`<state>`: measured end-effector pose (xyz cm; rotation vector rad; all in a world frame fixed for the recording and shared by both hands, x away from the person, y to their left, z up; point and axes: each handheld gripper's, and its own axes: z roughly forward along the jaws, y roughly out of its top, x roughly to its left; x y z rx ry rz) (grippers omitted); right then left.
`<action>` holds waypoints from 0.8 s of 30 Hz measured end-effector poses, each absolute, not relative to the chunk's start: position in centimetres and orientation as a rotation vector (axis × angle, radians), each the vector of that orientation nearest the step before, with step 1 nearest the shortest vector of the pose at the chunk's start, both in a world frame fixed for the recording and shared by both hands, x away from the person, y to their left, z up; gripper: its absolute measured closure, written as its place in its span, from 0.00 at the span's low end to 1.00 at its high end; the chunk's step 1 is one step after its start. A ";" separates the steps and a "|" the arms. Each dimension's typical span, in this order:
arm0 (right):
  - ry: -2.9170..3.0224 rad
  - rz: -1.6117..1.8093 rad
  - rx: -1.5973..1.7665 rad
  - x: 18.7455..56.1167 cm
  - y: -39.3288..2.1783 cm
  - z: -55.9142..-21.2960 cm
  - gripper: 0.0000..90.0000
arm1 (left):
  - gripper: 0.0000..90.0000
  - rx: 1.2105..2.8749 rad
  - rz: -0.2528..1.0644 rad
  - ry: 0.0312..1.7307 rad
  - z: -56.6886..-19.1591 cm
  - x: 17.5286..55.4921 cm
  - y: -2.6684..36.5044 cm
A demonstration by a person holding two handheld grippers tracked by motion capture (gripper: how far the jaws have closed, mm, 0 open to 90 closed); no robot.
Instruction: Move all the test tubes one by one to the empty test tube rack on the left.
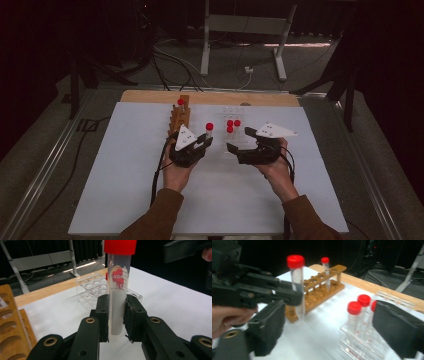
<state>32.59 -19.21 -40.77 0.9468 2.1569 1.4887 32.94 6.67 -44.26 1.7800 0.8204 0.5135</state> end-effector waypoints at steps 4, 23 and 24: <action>2.152 1.442 0.936 32.0 -20.4 -41.2 0.03 | 0.84 1.763 0.518 0.830 -43.9 33.1 7.3; 2.030 1.431 1.037 29.2 -26.7 -44.7 0.00 | 0.84 1.690 0.561 0.883 -42.9 34.3 10.4; 2.031 1.425 1.037 29.2 -26.8 -44.8 0.00 | 0.84 1.688 0.565 0.886 -42.9 34.4 10.6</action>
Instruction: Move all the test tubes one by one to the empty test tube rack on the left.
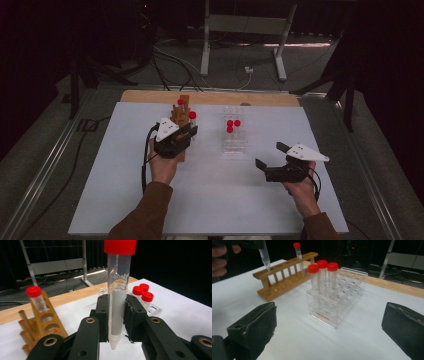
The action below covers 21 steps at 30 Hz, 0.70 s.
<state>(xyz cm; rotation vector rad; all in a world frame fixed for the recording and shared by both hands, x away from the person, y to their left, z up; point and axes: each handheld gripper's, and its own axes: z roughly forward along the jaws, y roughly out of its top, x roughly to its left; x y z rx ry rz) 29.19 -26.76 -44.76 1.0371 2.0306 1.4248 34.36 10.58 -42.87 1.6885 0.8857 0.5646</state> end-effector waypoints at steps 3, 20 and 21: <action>2.006 1.425 1.046 29.0 -27.1 -44.9 0.00 | 0.84 1.688 0.579 0.891 -42.8 34.6 11.0; 1.939 1.467 1.122 28.9 -29.2 -45.1 0.00 | 0.84 1.622 0.643 0.987 -42.6 38.7 12.9; 1.937 1.470 1.125 28.9 -29.3 -45.1 0.00 | 0.84 1.628 0.646 0.990 -42.7 39.0 12.8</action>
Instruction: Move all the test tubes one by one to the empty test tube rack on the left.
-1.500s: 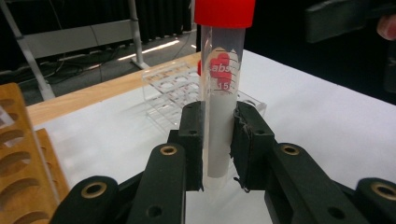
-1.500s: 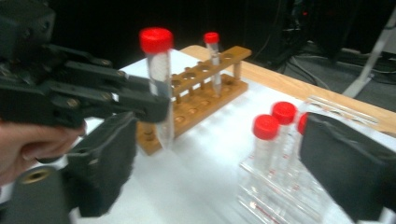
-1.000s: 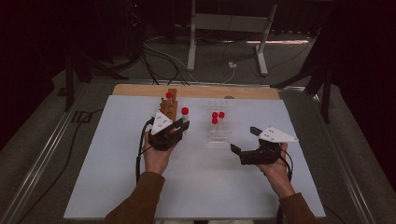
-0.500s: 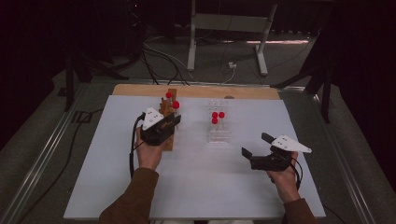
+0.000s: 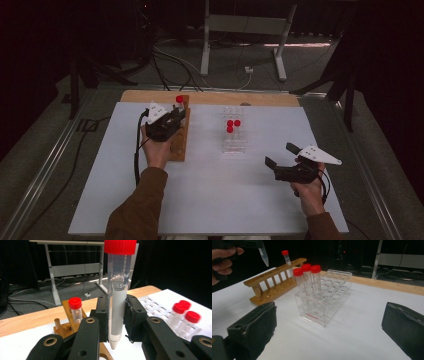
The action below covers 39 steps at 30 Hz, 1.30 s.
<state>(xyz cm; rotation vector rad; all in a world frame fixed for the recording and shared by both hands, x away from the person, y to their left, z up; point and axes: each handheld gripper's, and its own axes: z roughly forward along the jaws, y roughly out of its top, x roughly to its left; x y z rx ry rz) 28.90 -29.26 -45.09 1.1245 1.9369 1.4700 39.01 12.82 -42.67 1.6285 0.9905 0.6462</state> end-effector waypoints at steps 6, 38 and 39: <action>1.933 1.476 1.124 28.9 -29.5 -45.0 0.00 | 0.84 1.641 0.671 1.029 -42.9 40.5 12.7; 1.918 1.514 1.133 28.6 -30.1 -44.9 0.00 | 0.84 1.698 0.704 1.183 -45.2 44.1 11.8; 1.918 1.515 1.132 28.6 -30.0 -44.9 0.00 | 0.84 1.711 0.705 1.191 -45.3 44.2 11.7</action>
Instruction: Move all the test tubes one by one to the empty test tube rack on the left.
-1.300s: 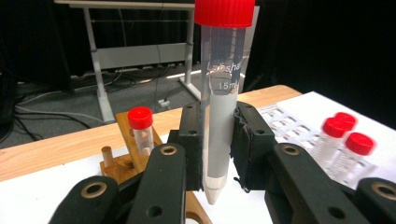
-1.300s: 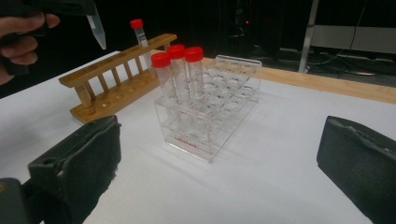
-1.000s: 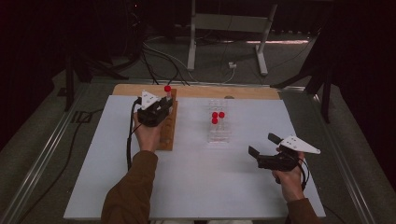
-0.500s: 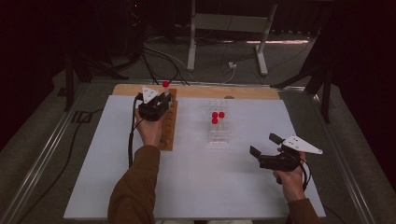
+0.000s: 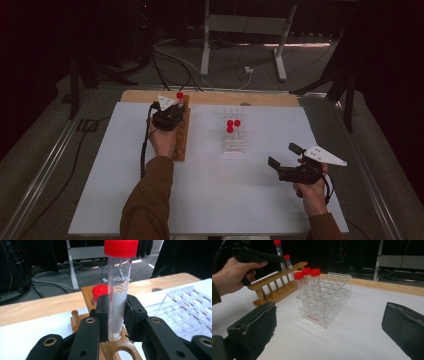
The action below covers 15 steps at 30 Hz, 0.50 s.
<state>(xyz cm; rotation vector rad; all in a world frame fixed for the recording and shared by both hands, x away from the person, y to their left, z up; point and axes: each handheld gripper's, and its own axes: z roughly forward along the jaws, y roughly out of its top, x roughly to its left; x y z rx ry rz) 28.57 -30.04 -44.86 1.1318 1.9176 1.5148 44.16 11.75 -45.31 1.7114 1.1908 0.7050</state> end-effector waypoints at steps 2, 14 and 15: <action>1.919 1.515 1.131 28.6 -30.0 -44.9 0.00 | 0.84 1.720 0.696 1.198 -45.5 44.3 11.7; 1.919 1.514 1.131 28.6 -30.0 -44.9 0.00 | 0.82 1.748 0.668 1.215 -46.0 44.4 11.6; 1.918 1.513 1.131 28.5 -30.0 -44.9 0.00 | 0.82 1.753 0.668 1.217 -46.0 44.4 11.6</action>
